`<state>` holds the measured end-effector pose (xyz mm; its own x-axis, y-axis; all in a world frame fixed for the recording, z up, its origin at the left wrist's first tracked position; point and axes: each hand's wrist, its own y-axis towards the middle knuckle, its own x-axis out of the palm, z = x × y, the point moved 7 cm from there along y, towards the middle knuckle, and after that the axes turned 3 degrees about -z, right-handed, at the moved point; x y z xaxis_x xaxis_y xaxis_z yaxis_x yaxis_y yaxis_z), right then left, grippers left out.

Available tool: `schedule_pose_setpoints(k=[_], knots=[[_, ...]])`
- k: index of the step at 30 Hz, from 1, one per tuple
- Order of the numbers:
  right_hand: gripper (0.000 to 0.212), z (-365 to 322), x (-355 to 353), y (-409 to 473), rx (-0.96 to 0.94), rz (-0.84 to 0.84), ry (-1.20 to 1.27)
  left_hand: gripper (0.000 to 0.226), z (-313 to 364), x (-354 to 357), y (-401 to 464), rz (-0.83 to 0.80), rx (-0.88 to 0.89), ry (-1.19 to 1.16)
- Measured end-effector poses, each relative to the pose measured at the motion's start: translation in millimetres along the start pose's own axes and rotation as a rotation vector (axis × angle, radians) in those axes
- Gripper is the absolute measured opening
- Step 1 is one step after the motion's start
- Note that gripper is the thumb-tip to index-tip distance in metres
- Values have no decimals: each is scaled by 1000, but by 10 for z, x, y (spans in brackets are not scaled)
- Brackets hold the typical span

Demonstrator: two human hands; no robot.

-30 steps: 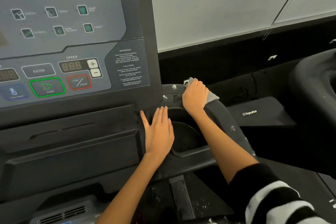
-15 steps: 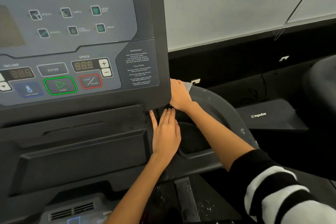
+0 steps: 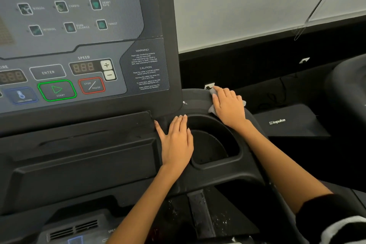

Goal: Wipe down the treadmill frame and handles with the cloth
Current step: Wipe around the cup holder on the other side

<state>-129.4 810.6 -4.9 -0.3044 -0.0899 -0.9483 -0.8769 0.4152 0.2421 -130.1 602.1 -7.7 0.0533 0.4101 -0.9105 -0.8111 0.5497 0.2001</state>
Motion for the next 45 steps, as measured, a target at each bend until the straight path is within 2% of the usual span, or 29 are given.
schedule_pose_setpoints(k=[3,6,12,15,18,20,22,28,34,38,40,42,43,45], knots=[[37,-62,52,150,192,-58,-49,43,-2,-6,1,-5,-8,-2],[34,-259,125,311,179,-88,-53,42,7,-20,4,-2,-14,-28],[41,-790,272,367,-39,-23,71,39,37,-60,13,49,19,-74],[49,-961,320,286,-198,-118,227,44,21,-77,18,61,14,-96],[40,-970,257,160,-398,-258,442,39,3,-84,15,71,21,-135],[42,-881,176,88,-463,-373,524,37,-7,-83,13,73,30,-138],[39,-710,103,46,-458,-433,548,37,-18,-82,8,62,38,-136],[31,-283,-38,-30,-414,-353,548,36,-50,-69,-16,49,42,-163],[39,-589,25,-18,-401,-386,588,37,-28,-64,4,44,21,-175],[36,-951,58,24,-419,-362,598,46,-28,-81,69,68,-18,-255],[38,-1007,68,35,-373,-411,692,51,4,-62,117,37,-6,-250],[35,-920,26,30,-225,-450,953,52,71,-23,179,-5,45,-231],[30,-836,-28,27,-148,-398,1076,53,106,0,225,-26,69,-234],[24,-595,-187,-12,-23,-161,1146,54,169,50,349,-65,97,-233]])
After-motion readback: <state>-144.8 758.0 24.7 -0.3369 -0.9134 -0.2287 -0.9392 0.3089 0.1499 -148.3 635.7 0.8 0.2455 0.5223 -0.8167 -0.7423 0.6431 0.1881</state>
